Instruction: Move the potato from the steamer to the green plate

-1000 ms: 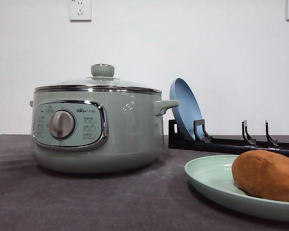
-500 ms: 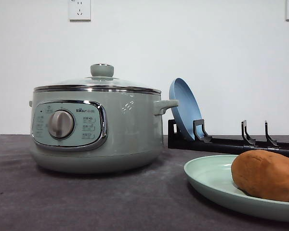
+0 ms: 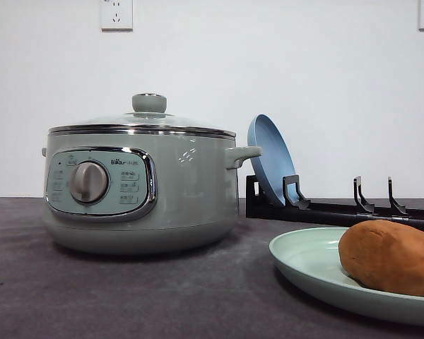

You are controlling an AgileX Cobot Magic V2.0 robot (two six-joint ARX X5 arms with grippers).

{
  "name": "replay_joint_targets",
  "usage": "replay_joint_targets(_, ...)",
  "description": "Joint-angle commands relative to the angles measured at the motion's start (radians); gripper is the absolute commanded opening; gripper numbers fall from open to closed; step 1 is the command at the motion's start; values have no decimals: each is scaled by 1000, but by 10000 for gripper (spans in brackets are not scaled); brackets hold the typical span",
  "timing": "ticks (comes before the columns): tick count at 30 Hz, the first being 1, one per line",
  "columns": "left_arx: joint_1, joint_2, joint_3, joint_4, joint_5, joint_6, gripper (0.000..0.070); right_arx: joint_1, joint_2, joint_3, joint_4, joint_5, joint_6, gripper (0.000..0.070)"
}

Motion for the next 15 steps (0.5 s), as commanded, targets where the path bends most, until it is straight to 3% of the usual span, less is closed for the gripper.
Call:
replay_joint_targets(1,2,-1,-20,2,-6,16,0,5,3,16,11,0,6,9)
replay_joint_targets(15,2,0,-20,1,-6,15,0,5,3,16,14,1,6,10)
